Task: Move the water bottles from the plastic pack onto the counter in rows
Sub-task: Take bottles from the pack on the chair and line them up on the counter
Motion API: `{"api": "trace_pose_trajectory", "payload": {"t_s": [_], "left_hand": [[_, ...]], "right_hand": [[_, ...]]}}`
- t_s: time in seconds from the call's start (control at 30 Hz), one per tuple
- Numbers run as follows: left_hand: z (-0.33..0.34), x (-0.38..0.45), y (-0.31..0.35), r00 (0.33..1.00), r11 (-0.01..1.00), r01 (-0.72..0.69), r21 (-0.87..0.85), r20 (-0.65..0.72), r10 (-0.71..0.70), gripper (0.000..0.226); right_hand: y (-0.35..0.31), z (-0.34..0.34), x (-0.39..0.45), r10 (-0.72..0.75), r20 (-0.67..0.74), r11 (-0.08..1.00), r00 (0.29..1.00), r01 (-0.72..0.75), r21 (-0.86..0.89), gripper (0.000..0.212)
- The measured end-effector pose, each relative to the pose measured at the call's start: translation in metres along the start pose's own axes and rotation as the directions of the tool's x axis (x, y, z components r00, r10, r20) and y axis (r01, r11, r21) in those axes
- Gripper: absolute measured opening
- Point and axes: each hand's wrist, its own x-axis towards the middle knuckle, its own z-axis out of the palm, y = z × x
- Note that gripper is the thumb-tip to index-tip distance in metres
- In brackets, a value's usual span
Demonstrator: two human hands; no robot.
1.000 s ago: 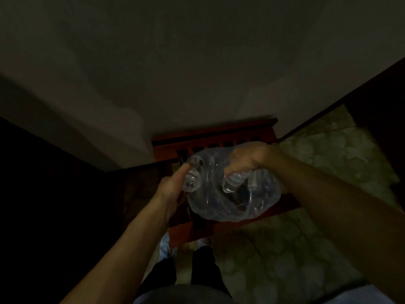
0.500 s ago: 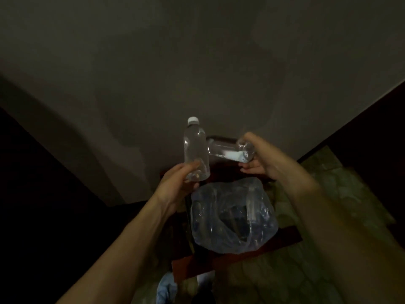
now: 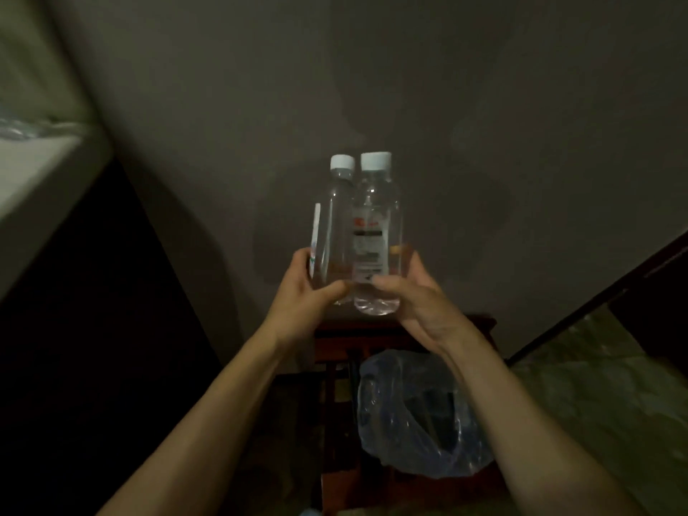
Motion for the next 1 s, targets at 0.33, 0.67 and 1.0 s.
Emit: {"api": "trace_pose_trajectory", "payload": {"t_s": [0.33, 0.67, 1.0], "left_hand": [[-0.016, -0.086, 0.046, 0.962, 0.975, -0.223, -0.023, -0.166, 0.216, 0.059], [-0.078, -0.113, 0.148, 0.932, 0.934, -0.282, 0.220, -0.167, 0.321, 0.065], [-0.228, -0.143, 0.196, 0.951, 0.935, -0.284, 0.210, -0.058, 0.302, 0.030]], "right_hand": [[-0.010, 0.082, -0.033, -0.234, -0.106, 0.971, 0.966, 0.228, -0.064, 0.071], [-0.069, 0.174, -0.033, -0.391, -0.102, 0.920, 0.915, 0.391, -0.020, 0.037], [-0.070, 0.324, 0.009, -0.401, -0.001, 0.911, 0.916, 0.399, -0.103, 0.074]]}}
